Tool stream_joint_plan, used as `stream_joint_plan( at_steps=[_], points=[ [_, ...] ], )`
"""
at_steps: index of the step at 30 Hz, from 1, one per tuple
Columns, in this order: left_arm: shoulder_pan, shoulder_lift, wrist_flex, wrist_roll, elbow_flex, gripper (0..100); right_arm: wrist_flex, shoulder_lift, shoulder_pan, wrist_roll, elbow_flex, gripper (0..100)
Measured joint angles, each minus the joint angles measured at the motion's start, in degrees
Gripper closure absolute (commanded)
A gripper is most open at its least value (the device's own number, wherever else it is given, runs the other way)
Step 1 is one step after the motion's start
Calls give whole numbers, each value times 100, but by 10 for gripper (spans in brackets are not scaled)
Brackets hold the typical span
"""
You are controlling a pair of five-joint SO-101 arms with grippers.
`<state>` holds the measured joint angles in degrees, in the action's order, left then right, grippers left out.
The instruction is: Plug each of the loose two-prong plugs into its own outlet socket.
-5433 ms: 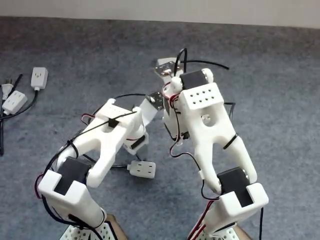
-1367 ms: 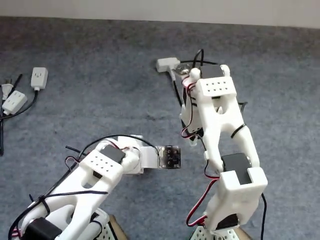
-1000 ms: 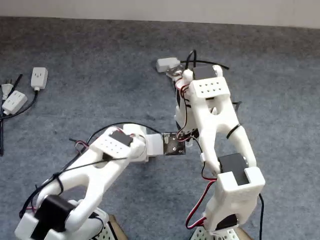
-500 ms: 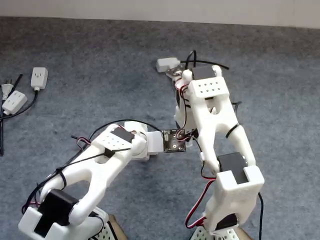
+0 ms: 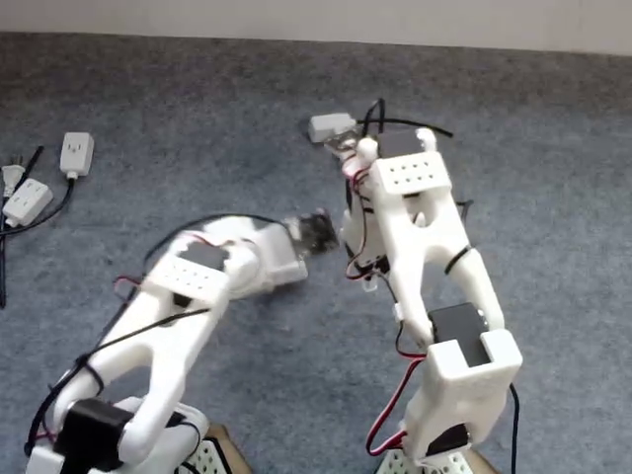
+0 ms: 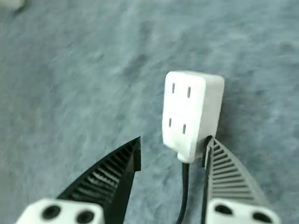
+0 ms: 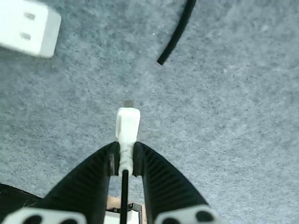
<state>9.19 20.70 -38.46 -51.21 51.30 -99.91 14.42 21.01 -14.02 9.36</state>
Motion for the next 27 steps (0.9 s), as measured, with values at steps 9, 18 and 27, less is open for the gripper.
stream_joint_plan(
  at_steps=[9,18,27],
  points=[
    [-290,185,0,-62,281,779,0,0,396,246,9,991],
    [-281,185,273,-62,264,779,0,0,396,246,9,991],
    [-1644,185,308,1020,-659,779,0,0,396,246,369,991]
  ],
)
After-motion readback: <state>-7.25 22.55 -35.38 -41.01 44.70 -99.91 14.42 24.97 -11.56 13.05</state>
